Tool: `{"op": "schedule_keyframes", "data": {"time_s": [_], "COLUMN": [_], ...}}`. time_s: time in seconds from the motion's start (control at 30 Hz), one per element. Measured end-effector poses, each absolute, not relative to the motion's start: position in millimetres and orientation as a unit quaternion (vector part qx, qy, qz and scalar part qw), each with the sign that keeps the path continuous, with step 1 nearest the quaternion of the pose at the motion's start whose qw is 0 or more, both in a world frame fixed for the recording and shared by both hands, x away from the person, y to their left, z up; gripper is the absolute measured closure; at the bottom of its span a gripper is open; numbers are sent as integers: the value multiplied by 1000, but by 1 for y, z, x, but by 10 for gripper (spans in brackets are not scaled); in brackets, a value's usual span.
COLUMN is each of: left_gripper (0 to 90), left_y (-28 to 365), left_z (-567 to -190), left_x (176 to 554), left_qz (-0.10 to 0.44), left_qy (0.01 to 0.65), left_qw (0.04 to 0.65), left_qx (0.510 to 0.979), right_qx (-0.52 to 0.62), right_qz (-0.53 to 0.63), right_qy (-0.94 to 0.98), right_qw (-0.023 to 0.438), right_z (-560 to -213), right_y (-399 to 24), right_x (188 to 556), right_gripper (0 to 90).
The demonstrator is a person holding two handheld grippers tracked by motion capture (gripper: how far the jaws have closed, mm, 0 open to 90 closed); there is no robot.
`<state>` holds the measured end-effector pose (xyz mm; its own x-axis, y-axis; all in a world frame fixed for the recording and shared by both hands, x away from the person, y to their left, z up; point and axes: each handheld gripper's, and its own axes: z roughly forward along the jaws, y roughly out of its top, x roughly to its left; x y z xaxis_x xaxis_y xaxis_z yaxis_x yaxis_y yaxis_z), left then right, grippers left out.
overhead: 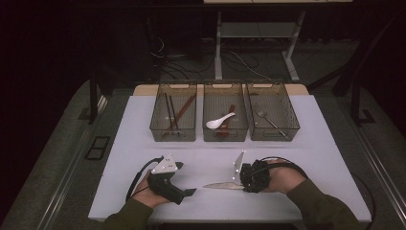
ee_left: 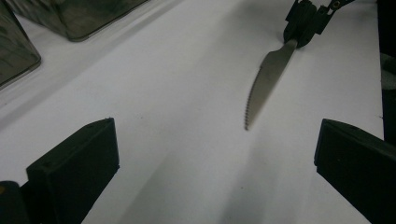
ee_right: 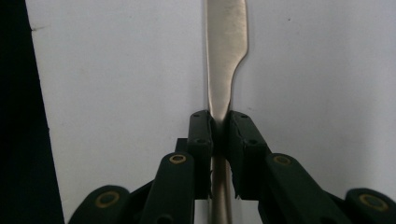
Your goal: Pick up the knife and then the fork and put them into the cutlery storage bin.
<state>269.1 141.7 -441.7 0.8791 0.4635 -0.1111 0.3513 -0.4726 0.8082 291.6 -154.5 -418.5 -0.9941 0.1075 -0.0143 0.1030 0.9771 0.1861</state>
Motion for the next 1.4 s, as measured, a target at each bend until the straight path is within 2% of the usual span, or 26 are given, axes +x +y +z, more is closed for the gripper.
{"op": "schedule_keyframes", "data": {"time_s": [0.4, 0.8, 1.2, 1.4], "left_gripper": [0, 0, 0, 0], "left_y": [142, 143, 147, 151], "left_z": [-441, -440, -439, -440], "left_x": [269, 269, 269, 271], "left_qz": [63, 64, 63, 64], "left_qy": [238, 239, 242, 243], "left_qw": [456, 459, 471, 474], "left_qx": [855, 853, 846, 844], "right_qx": [80, 148, 230, 255], "right_qz": [146, 267, 366, 410], "right_qy": [986, 952, 902, 875], "right_qw": [7, 23, 20, 35], "right_z": [-418, -408, -402, -398], "right_y": [-168, -200, -231, -246], "right_x": [296, 308, 315, 319], "right_gripper": [802, 802, 802, 802]}}
